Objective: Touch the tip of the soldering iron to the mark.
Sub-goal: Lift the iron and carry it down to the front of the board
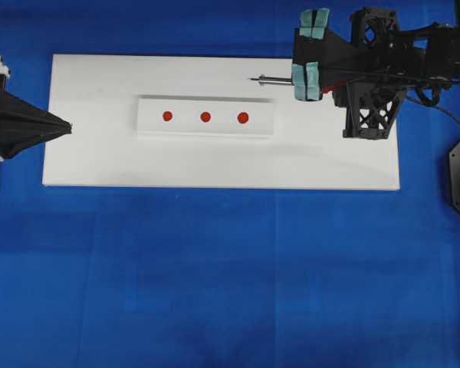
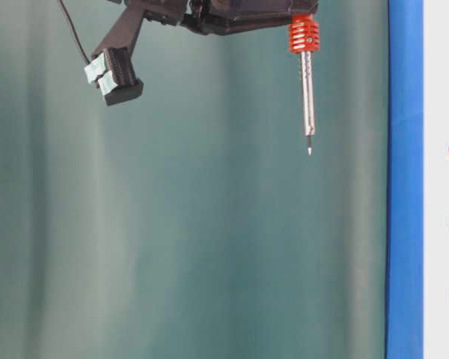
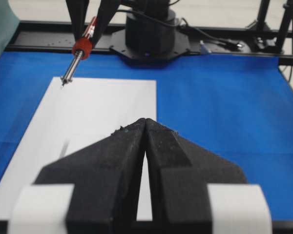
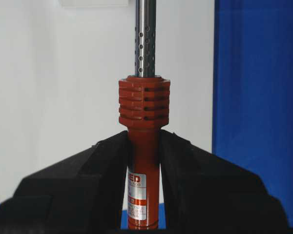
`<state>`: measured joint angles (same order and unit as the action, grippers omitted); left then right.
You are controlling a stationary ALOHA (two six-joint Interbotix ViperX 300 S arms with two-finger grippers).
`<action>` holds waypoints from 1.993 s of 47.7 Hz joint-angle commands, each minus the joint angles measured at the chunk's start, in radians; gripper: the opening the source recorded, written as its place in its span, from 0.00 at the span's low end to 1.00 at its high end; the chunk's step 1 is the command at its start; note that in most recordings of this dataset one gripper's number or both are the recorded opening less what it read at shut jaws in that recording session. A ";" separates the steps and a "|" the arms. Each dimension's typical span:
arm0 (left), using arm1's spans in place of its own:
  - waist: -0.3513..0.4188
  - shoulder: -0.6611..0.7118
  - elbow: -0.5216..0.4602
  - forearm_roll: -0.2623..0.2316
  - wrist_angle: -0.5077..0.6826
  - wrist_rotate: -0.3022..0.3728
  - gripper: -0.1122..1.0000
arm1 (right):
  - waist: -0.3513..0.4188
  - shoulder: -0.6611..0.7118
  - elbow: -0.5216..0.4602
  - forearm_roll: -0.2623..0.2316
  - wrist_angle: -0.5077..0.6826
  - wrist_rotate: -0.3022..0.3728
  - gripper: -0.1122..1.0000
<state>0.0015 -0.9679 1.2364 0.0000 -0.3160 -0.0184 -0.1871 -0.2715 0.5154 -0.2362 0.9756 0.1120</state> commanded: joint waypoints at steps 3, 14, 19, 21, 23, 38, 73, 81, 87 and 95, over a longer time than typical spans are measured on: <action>0.002 0.008 -0.011 0.000 -0.009 0.000 0.10 | -0.002 -0.020 -0.023 -0.003 -0.011 0.005 0.16; 0.002 0.006 -0.011 0.000 -0.011 -0.011 0.10 | 0.029 -0.023 -0.018 0.008 -0.006 0.041 0.16; 0.000 0.006 -0.011 0.000 -0.011 -0.020 0.10 | 0.064 -0.029 -0.014 0.008 -0.006 0.091 0.16; 0.002 0.008 -0.011 0.000 -0.011 -0.020 0.10 | 0.083 -0.031 -0.009 0.008 -0.009 0.110 0.16; 0.002 0.006 -0.011 0.000 -0.011 -0.020 0.10 | 0.112 -0.034 -0.006 0.006 -0.011 0.138 0.16; 0.002 0.003 -0.011 0.000 -0.011 -0.023 0.10 | 0.344 -0.032 0.003 -0.008 -0.028 0.341 0.16; 0.002 -0.003 -0.011 0.000 -0.011 -0.041 0.10 | 0.552 0.163 -0.156 -0.127 -0.098 0.580 0.16; 0.002 -0.002 -0.011 0.000 -0.011 -0.041 0.10 | 0.540 0.275 -0.287 -0.147 -0.100 0.552 0.16; 0.002 -0.003 -0.011 0.000 -0.011 -0.041 0.10 | 0.520 0.334 -0.360 -0.147 -0.098 0.535 0.16; 0.002 -0.003 -0.011 0.000 -0.011 -0.041 0.10 | 0.508 0.380 -0.410 -0.147 -0.098 0.514 0.16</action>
<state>0.0015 -0.9741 1.2364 0.0000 -0.3175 -0.0598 0.3267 0.1120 0.1457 -0.3789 0.8820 0.6274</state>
